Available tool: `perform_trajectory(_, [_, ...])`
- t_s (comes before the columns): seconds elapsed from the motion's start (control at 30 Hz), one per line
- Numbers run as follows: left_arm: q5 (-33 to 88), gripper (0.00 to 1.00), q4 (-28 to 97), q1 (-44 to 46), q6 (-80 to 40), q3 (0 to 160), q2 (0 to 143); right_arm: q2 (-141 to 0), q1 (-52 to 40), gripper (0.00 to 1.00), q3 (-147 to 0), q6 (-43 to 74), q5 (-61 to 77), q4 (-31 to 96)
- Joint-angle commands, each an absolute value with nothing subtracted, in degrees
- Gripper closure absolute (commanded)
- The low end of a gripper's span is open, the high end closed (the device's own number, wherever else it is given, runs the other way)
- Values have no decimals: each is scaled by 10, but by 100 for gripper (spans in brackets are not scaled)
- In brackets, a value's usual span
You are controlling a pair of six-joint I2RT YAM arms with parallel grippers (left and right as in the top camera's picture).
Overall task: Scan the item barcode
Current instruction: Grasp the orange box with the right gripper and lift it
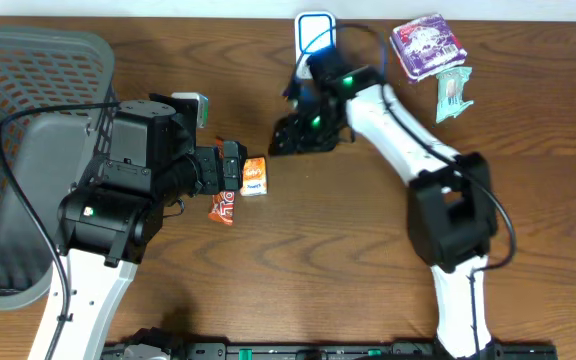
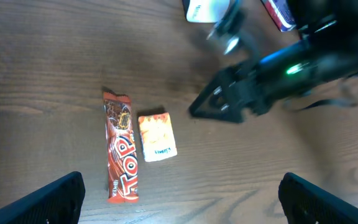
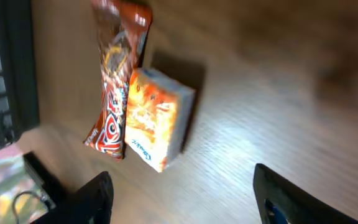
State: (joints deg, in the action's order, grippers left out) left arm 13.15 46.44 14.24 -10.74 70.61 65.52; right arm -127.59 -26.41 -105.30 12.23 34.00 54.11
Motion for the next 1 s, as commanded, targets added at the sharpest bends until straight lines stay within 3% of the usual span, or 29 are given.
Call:
perform_trajectory(0.0, [126,1,465,140,-112,716,655,-1316,-290,34,-1052,145,398,541])
perform_trajectory(0.57, [126,1,465,140,-112,716,655,-1374,-333,50,-1051,197,363,513])
perform_trajectory(0.7, [126,1,465,140,-112,716,655,-1388,-335,71,-1051,197,364,503])
perform_trajectory(0.8, [126,1,465,140,-112,716,655,-1392,-334,99,-1051,197,367,501])
perform_trajectory(0.97, [126,1,465,140,-112,716,655,-1392,-311,99,-1053,156,489,501])
